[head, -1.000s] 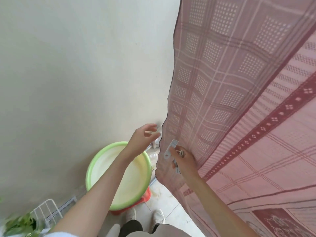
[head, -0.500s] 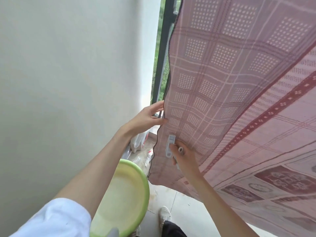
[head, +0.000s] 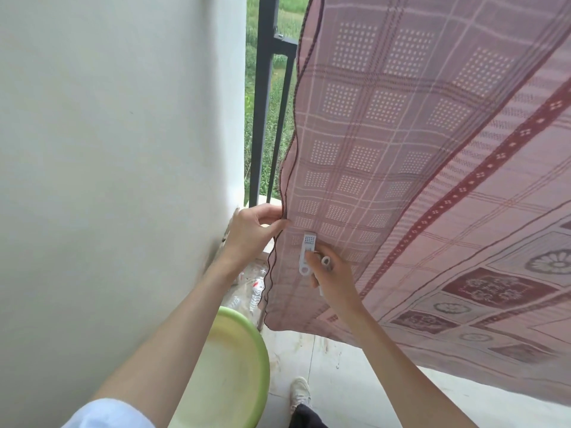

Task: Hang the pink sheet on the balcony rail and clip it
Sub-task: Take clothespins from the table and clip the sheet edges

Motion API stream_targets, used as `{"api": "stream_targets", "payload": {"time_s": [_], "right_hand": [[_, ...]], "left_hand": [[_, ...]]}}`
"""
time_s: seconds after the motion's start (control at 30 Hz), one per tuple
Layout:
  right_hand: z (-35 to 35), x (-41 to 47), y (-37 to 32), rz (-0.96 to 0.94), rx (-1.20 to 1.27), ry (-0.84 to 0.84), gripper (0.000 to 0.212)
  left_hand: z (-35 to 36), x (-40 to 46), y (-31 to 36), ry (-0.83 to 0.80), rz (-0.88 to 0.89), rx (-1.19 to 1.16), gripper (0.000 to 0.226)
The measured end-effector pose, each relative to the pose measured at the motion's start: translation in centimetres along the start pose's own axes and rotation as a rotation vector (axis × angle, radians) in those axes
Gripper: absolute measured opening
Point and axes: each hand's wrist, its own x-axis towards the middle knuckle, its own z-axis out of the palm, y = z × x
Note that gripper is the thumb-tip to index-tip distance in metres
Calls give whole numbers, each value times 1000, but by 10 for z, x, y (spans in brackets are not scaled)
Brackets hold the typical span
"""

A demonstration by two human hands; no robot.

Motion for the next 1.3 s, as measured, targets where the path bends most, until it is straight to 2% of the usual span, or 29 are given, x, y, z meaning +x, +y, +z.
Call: {"api": "stream_targets", "payload": {"time_s": [0.07,0.17,0.3,0.43,0.6,0.73,0.87,0.93,1.17,1.3], "right_hand": [[3,-1,-2,-4,17,-8,19],[7,0,-5,0,38,-26,20],[15,2,-8,1,30,-38,15],[18,3,-11,6,56,-17,14],[14,3,-6,23,57,11,15],[9,2,-8,3,61,-8,18],[9,3,-15,-29,84,-14,15],[9,1,-18,-16,143,-33,12],[14,-7,-26,144,458,-201,22],[13,-9,-30,219,516,-275,13]], "left_hand": [[4,-3,0,74,16,31,11],[3,-1,-2,99,32,92,8],[-3,4,2,43,38,128,14],[-2,-6,8,-17,51,13,18],[9,-6,20,126,56,-8,29],[7,5,33,193,81,-31,12],[0,6,36,151,38,-33,4],[-6,7,37,116,16,-47,7],[-26,13,41,4,7,9,15],[-26,19,53,-121,63,64,14]]}}
